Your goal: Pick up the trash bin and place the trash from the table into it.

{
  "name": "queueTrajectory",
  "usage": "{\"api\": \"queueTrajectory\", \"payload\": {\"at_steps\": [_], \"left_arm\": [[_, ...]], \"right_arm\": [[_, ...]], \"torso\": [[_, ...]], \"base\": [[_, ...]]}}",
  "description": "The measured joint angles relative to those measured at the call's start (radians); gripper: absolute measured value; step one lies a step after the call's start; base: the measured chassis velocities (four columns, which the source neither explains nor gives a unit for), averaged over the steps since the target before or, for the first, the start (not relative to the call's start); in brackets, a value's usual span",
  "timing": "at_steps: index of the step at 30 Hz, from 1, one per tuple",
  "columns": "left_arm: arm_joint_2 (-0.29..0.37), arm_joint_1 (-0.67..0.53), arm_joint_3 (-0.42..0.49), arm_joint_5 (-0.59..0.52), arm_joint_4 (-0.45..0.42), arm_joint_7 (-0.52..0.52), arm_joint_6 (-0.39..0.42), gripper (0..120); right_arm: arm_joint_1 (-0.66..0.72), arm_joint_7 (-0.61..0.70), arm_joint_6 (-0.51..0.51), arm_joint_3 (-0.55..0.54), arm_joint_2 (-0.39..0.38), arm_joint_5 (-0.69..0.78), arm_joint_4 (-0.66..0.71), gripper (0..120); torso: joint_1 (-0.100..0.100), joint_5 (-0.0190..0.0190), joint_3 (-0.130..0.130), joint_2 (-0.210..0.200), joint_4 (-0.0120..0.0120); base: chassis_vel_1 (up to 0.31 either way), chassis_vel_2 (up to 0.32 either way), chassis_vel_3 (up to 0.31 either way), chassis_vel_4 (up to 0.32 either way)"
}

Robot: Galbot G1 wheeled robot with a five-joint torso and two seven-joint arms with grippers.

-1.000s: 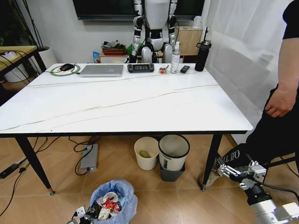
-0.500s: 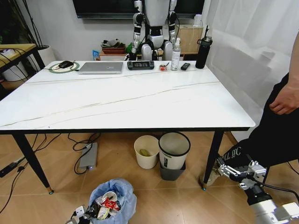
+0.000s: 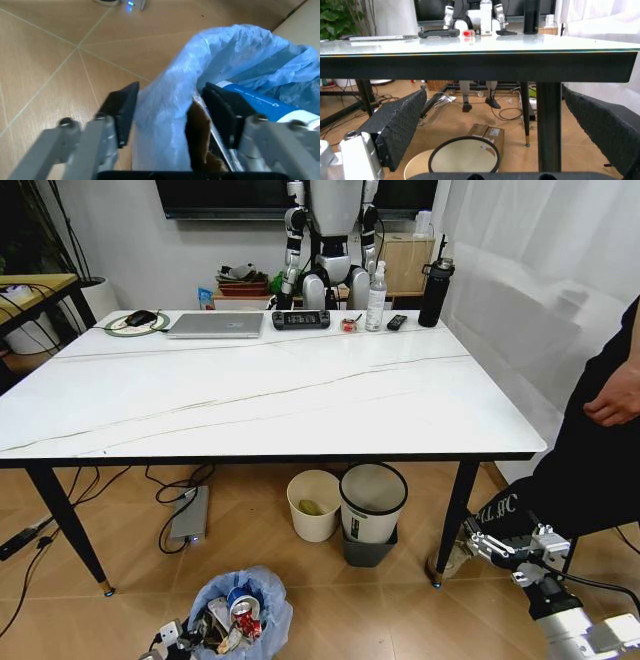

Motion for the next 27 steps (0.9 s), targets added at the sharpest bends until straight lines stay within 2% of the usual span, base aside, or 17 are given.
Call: {"api": "queueTrajectory", "payload": {"at_steps": [2,3,6,7,8,12,14,15,16,17,19,21,24,27], "left_arm": [[0.004,0.01,0.0,-0.003,-0.012,0.0,-0.001,63],[0.008,0.022,-0.002,-0.007,-0.029,-0.001,-0.002,69],[0.025,0.073,-0.005,-0.023,-0.099,-0.006,-0.003,79],[0.042,0.122,-0.01,-0.029,-0.173,-0.01,-0.009,88],[0.042,0.122,-0.01,-0.029,-0.173,-0.01,-0.009,88],[0.071,0.242,-0.049,0.01,-0.402,0.004,-0.055,101],[0.074,0.319,-0.076,0.05,-0.546,0.038,-0.118,106],[0.073,0.343,-0.084,0.061,-0.589,0.05,-0.135,107],[0.073,0.343,-0.084,0.061,-0.589,0.05,-0.135,107],[0.065,0.41,-0.101,0.075,-0.716,0.073,-0.163,110],[0.052,0.484,-0.107,0.065,-0.881,0.095,-0.176,112],[0.034,0.53,-0.107,0.062,-0.995,0.113,-0.187,114],[0.025,0.548,-0.107,0.066,-1.043,0.12,-0.192,115],[0.023,0.551,-0.106,0.067,-1.051,0.121,-0.192,114]], "right_arm": [[0.0,0.0,0.0,0.0,0.0,0.0,0.0,100],[0.0,0.0,0.0,0.0,0.0,0.0,0.0,100],[0.0,0.0,0.0,0.0,0.0,0.0,0.0,100],[0.0,0.0,0.0,0.0,0.0,0.0,0.0,100],[0.0,0.0,0.0,0.0,0.0,0.0,0.0,100],[0.0,0.0,0.0,0.0,0.0,0.0,0.0,100],[0.0,0.0,0.0,0.0,0.0,0.0,0.0,100],[0.0,0.0,0.0,0.0,0.0,0.0,0.0,100],[0.0,0.0,0.0,0.0,0.0,0.0,0.0,100],[0.0,0.0,0.0,0.0,0.0,0.0,0.0,100],[0.0,0.0,0.0,0.0,0.0,0.0,0.0,100],[0.0,0.0,0.0,0.0,0.0,0.0,0.0,100],[0.0,0.0,0.0,0.0,0.0,0.0,0.0,100],[0.0,0.0,0.0,0.0,0.0,0.0,0.0,100]], "torso": [[0.0,-0.0001,0.0,0.0,0.0],[0.0,-0.0002,0.0,0.001,-0.0001],[0.001,-0.0001,0.001,0.001,-0.0001],[0.001,-0.0001,0.001,0.002,0.0001],[0.001,-0.0001,0.001,0.002,0.0001],[0.001,0.0003,0.001,0.003,0.0001],[0.001,0.0003,0.001,0.003,-0.0001],[0.001,0.0001,0.002,0.003,0.0],[0.001,0.0001,0.002,0.003,0.0],[0.001,0.0,0.002,0.003,0.0001],[0.001,0.0005,0.002,0.004,0.0002],[0.001,0.0002,0.002,0.004,0.0001],[0.001,0.0008,0.002,0.004,0.0],[0.002,-0.0004,0.002,0.004,0.0]], "base": [[0.0,0.0,0.0,0.0],[0.0,0.0,0.0,0.0],[0.0,0.0,0.0,0.0],[0.0,0.0,0.0,0.0],[0.0,0.0,0.0,0.0],[0.0,0.0,0.0,0.0],[0.0,0.0,0.0,0.0],[0.0,0.0,0.0,0.0],[0.0,0.0,0.0,0.0],[0.0,0.0,0.0,0.0],[0.0,0.0,0.0,0.0],[0.0,0.0,0.0,0.0],[0.0,0.0,0.0,0.0],[0.0,0.0,0.0,0.0]]}}
